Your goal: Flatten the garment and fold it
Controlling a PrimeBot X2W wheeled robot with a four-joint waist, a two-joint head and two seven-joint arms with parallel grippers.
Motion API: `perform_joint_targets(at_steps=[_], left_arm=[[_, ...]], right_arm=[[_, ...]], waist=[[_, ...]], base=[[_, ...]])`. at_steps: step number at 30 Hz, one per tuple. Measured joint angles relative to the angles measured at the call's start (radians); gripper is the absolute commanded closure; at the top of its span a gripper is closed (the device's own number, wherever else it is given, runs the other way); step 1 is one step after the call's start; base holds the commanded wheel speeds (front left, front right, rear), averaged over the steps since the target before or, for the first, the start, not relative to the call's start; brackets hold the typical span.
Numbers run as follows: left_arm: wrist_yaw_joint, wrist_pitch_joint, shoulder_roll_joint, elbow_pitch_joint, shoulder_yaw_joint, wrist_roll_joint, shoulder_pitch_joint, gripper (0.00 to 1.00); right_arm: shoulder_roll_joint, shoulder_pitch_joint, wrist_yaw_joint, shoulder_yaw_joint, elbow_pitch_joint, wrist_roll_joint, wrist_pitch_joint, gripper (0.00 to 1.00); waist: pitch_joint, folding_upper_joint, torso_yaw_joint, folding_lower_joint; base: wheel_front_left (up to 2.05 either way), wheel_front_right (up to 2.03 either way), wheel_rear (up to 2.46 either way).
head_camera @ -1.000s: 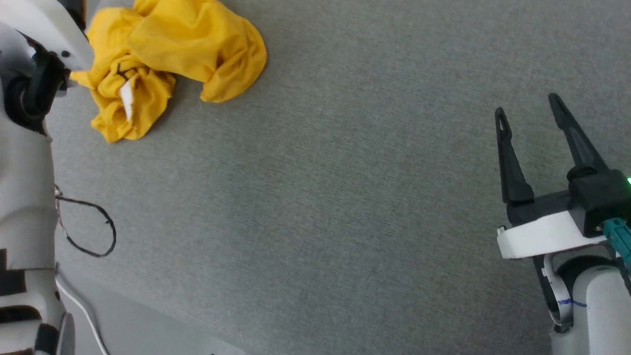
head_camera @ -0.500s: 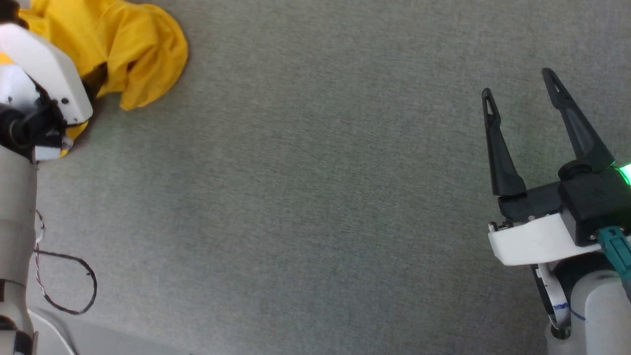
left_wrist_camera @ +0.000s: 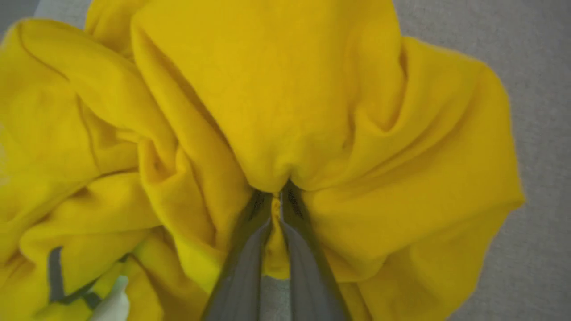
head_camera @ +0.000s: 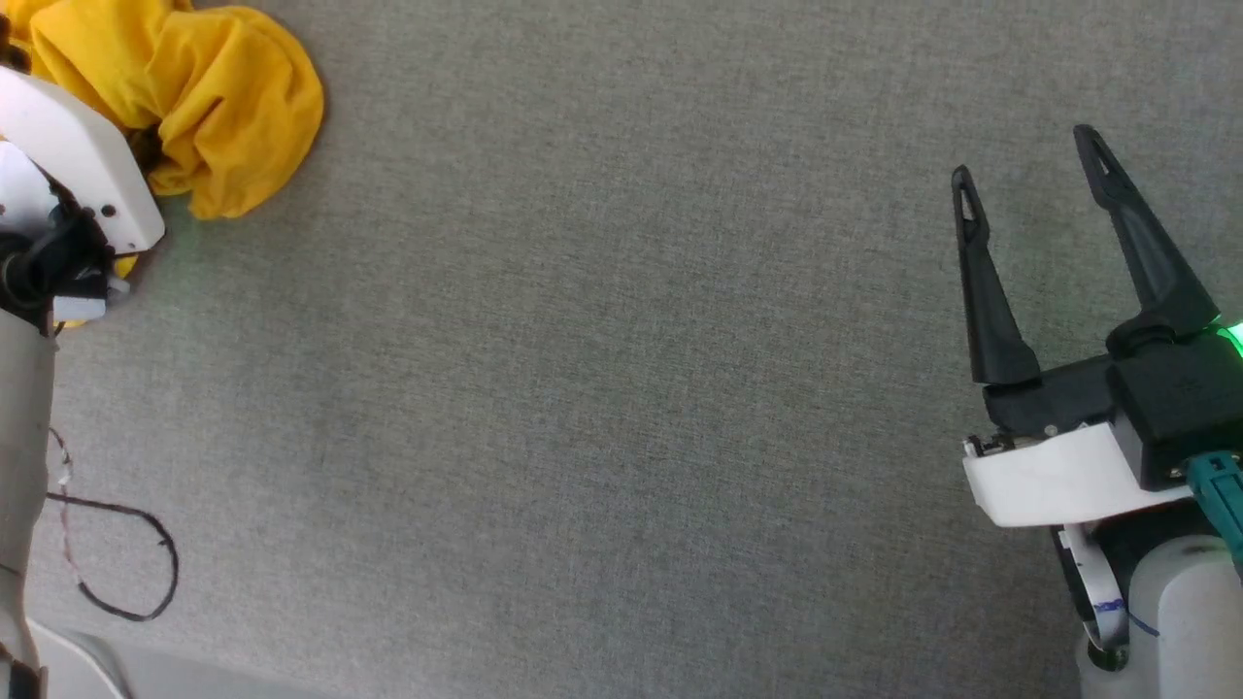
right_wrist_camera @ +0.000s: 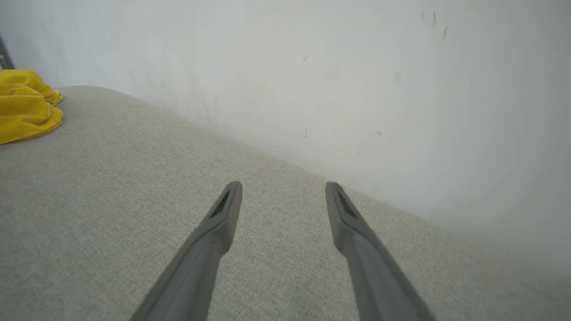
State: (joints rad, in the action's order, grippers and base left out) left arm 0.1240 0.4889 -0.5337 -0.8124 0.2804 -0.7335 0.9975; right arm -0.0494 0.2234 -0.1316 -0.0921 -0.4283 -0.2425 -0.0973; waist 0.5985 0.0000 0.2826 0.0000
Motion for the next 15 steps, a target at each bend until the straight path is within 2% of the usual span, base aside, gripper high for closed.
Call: perform_joint_targets(at_steps=[6, 15], left_arm=[[0.0, -0.058, -0.042, -0.007, 0.016, -0.006, 0.021, 1.0], [0.0, -0.048, -0.104, 0.054, 0.044, -0.013, 0.074, 1.0]], right_arm=[[0.0, 0.0, 0.0, 0.011, 0.043, 0.051, 0.043, 0.0], [0.0, -0.009, 0.0, 0.054, 0.125, 0.144, 0.119, 0.0]], waist=[[-0.051, 0.0, 0.002, 0.0], [-0.161, 0.0, -0.008, -0.0001]], base=[[0.0, 0.0, 0.0], [0.0, 0.0, 0.0]])
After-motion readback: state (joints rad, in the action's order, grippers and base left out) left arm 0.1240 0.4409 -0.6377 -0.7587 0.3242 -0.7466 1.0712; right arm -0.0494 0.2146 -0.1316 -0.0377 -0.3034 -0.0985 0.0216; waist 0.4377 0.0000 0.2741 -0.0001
